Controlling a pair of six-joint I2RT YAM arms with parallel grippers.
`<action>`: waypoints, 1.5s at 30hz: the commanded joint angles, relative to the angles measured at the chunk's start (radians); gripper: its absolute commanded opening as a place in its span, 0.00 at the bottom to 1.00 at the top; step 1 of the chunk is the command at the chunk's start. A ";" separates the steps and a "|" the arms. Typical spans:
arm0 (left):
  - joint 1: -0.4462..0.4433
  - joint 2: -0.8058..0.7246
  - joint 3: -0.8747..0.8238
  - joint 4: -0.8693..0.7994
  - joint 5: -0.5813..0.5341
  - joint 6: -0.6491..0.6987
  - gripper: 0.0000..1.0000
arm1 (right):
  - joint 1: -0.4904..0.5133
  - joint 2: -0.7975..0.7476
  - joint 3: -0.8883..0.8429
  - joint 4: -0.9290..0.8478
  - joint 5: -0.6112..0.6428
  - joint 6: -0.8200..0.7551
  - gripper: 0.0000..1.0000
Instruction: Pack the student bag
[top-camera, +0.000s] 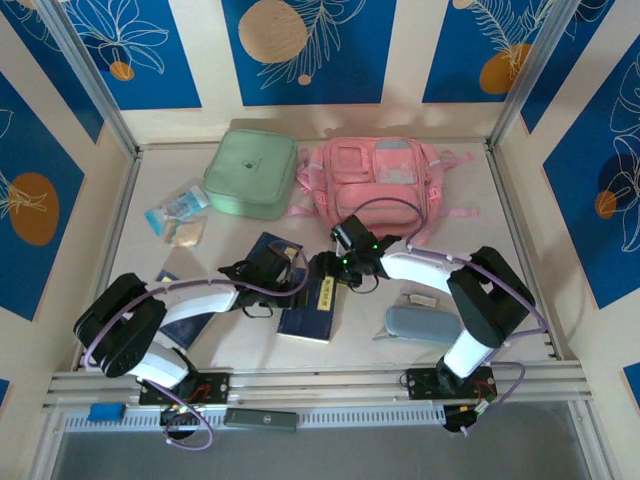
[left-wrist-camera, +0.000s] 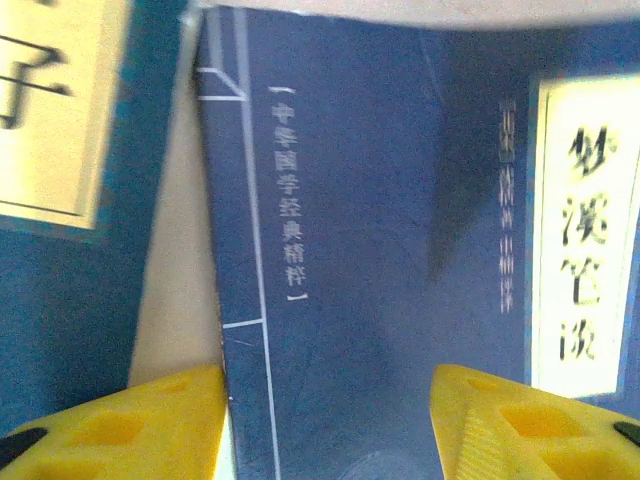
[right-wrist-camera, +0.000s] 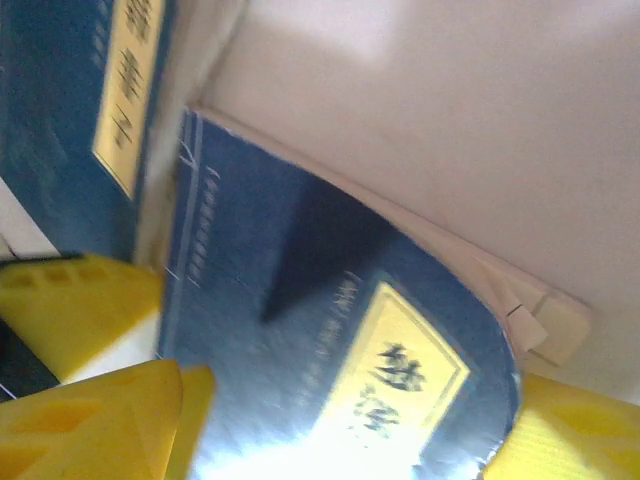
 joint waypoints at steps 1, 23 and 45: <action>-0.007 -0.034 -0.055 -0.050 0.047 -0.085 0.57 | -0.030 -0.006 0.031 -0.033 -0.053 -0.046 0.75; -0.131 -0.073 -0.112 0.043 0.027 -0.288 0.57 | 0.001 -0.096 -0.154 -0.134 -0.142 0.111 0.70; -0.142 -0.052 -0.161 0.159 0.063 -0.337 0.54 | 0.087 -0.029 -0.050 -0.142 -0.099 0.115 0.65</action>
